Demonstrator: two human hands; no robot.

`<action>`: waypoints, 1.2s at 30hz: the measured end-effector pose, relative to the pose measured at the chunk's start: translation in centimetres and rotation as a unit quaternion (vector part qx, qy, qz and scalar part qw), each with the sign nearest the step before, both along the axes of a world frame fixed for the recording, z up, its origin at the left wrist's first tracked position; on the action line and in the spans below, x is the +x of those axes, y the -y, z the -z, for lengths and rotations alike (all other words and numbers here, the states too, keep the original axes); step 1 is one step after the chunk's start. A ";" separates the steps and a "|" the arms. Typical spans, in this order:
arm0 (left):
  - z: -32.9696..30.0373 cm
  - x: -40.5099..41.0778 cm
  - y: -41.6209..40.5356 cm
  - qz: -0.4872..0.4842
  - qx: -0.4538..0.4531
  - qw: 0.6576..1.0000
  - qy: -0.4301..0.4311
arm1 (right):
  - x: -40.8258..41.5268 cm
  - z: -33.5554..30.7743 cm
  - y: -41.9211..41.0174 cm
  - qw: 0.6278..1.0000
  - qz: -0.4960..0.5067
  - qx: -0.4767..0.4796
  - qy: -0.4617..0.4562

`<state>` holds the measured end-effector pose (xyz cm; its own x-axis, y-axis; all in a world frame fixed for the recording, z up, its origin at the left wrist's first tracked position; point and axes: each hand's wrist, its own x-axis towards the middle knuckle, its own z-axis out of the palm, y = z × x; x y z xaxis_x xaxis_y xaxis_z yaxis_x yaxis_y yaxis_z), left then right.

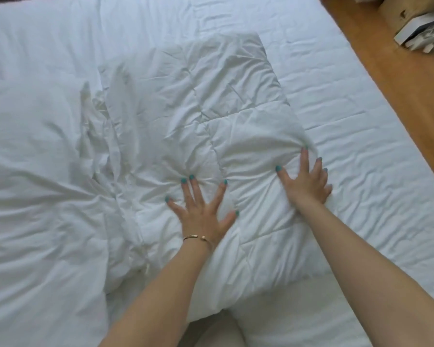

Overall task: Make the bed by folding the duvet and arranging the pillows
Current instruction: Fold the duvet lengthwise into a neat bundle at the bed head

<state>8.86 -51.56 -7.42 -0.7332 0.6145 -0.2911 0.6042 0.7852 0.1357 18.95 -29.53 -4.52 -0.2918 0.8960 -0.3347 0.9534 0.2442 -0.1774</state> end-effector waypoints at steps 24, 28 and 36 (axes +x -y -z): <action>-6.7 -5.9 5.9 0.028 0.030 0.979 0.201 | -4.1 -16.7 2.7 0.907 -0.168 -0.180 -0.342; -10.7 -9.8 14.5 0.024 0.010 0.997 0.069 | -8.0 -23.5 11.9 0.906 -0.197 -0.144 -0.345; -13.4 -20.2 37.3 -0.150 0.018 0.981 0.120 | -21.5 -30.6 35.7 0.911 -0.274 -0.095 -0.291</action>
